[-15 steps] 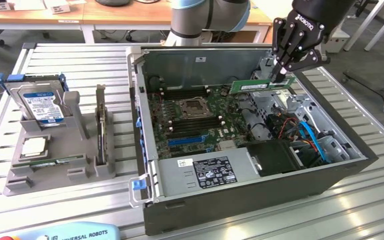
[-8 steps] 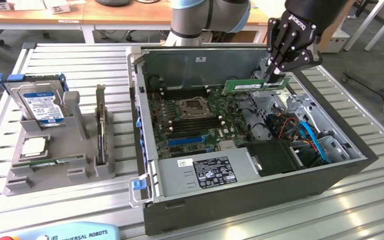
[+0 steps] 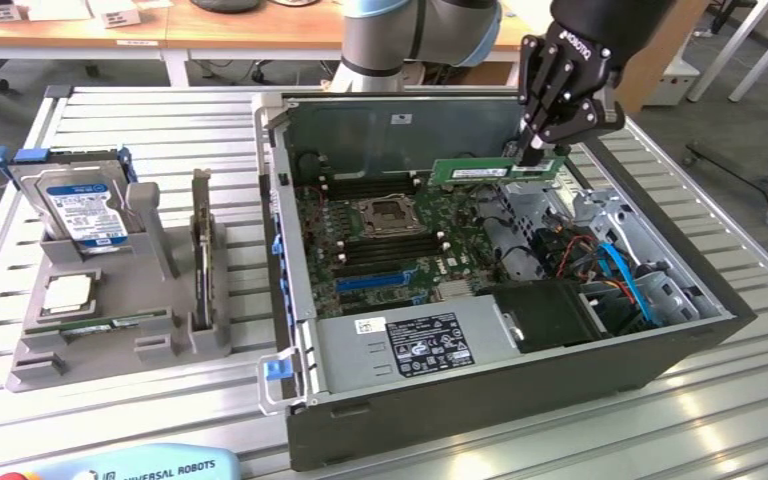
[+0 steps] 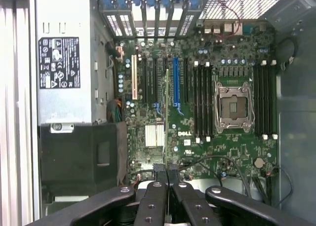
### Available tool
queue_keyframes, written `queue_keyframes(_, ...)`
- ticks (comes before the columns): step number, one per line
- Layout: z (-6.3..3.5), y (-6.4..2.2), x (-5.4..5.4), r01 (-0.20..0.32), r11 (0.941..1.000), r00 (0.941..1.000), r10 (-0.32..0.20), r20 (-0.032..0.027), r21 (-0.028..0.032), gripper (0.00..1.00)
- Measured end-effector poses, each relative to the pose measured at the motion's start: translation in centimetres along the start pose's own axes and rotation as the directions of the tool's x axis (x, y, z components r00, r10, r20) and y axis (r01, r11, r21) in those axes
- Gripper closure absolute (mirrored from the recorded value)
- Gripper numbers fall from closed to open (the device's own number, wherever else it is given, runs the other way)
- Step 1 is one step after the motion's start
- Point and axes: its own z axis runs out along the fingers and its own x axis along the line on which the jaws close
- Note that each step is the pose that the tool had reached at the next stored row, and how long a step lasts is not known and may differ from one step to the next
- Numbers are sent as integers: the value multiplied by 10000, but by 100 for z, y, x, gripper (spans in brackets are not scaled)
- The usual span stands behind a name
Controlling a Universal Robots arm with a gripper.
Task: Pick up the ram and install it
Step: 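Pick up the ram and move it above insertion slot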
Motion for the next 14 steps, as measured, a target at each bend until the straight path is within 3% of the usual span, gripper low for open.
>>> queue_keyframes(3,6,67,0,-30,10000,10000,30,3,5,89)
queue_keyframes(9,9,119,1,10,10000,10000,-10,0,27,89)
queue_keyframes(14,13,168,4,145,9999,9999,-144,-34,30,89)
